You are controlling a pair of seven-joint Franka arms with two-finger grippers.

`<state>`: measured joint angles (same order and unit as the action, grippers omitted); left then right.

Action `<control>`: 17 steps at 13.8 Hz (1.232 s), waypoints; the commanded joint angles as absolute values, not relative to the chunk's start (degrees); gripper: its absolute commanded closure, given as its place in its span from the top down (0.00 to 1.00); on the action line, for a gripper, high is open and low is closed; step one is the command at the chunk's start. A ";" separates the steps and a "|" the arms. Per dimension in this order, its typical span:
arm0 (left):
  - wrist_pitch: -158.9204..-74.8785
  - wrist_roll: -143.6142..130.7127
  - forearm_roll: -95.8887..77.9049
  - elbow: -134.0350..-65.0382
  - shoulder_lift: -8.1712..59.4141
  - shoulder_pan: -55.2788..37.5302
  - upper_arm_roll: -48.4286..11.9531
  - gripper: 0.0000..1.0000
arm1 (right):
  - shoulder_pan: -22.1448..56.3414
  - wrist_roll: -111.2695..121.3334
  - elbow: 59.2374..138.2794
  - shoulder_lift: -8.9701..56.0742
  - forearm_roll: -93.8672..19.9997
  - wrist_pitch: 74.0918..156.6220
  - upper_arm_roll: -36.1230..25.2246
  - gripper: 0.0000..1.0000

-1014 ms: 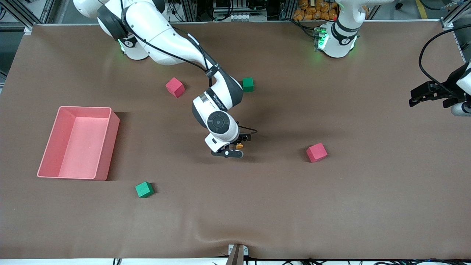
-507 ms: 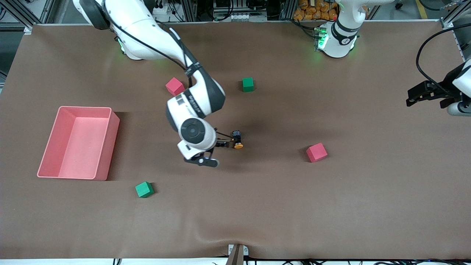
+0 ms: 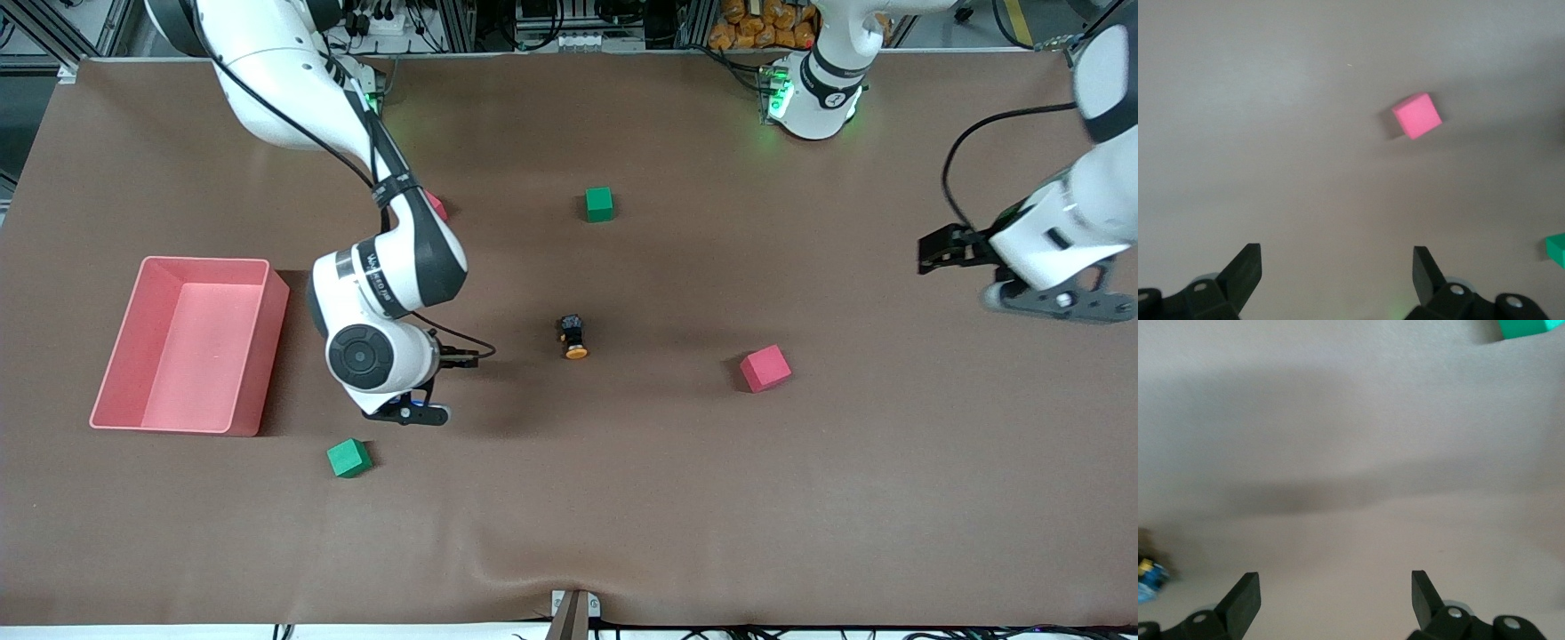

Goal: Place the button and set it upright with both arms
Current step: 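Withdraw the right gripper while the left gripper reaches the button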

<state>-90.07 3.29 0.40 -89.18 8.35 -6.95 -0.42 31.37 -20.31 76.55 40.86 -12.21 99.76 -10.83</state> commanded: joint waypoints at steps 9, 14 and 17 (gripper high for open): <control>-89.30 -12.03 -5.45 -79.64 22.31 -19.76 -1.23 1.00 | 20.15 4.01 106.58 13.22 -8.00 99.67 -10.46 1.00; -90.09 -20.71 -11.41 -74.11 31.00 -24.42 -1.49 1.00 | 8.64 19.83 110.39 5.19 -8.09 95.46 -10.37 1.00; -92.62 -33.28 -12.92 -70.76 36.55 -29.34 -1.58 1.00 | 5.37 24.34 110.57 1.68 -8.00 89.75 -10.46 1.00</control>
<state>-92.04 -26.96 -12.12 -75.45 32.19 -26.41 -1.90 7.13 22.71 108.20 5.61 -8.54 91.52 -11.65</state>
